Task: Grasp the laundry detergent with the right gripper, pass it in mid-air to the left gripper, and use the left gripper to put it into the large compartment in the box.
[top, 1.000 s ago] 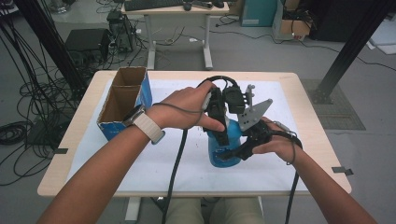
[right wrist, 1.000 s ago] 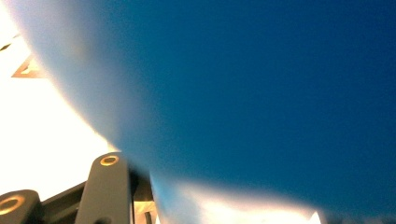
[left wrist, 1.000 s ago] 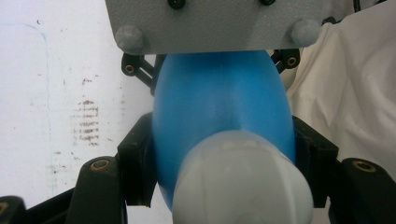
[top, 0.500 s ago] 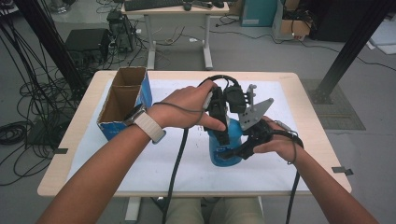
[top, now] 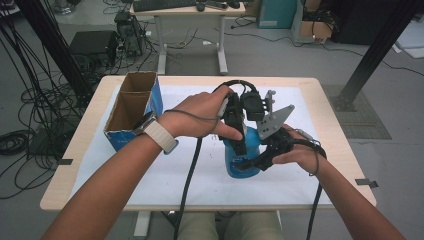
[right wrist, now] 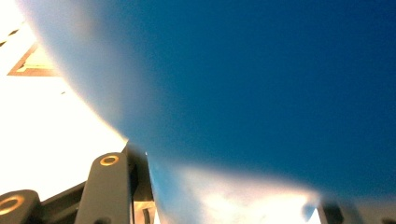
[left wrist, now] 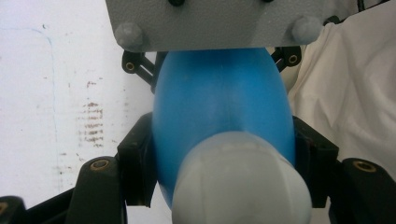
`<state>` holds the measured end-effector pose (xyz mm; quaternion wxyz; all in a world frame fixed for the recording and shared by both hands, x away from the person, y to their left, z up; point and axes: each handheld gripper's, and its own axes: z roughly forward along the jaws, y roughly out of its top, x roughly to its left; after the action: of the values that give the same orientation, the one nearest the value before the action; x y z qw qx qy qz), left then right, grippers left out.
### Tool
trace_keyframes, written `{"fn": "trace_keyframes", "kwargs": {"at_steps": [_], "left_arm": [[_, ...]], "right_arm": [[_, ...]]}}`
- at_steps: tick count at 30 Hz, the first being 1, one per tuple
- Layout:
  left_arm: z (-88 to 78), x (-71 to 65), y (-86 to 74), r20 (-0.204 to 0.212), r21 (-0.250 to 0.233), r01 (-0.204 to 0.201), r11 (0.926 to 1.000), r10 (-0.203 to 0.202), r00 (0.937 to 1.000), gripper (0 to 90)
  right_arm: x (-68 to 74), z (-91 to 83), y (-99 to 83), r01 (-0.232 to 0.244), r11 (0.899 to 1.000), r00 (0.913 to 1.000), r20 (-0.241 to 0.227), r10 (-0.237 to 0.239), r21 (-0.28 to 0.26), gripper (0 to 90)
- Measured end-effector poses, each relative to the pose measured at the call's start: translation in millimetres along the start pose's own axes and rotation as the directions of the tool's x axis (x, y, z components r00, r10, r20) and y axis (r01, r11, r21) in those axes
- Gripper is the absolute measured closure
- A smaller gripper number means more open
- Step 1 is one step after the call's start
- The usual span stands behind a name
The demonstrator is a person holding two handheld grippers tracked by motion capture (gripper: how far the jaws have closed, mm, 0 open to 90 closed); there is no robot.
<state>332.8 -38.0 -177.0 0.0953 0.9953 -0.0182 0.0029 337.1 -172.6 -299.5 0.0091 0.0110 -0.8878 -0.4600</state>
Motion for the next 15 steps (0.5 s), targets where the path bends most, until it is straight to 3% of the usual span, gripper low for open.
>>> {"fn": "trace_keyframes", "kwargs": {"at_steps": [15], "left_arm": [[-9.7, -0.4, 3.7, -0.025, 0.014, -0.002, 0.9999, 0.002, 0.9997, 37.1]], "right_arm": [[-2.5, -4.9, 7.1, 0.021, 1.000, 0.9997, 0.010, -0.021, -0.007, 42.6]]}}
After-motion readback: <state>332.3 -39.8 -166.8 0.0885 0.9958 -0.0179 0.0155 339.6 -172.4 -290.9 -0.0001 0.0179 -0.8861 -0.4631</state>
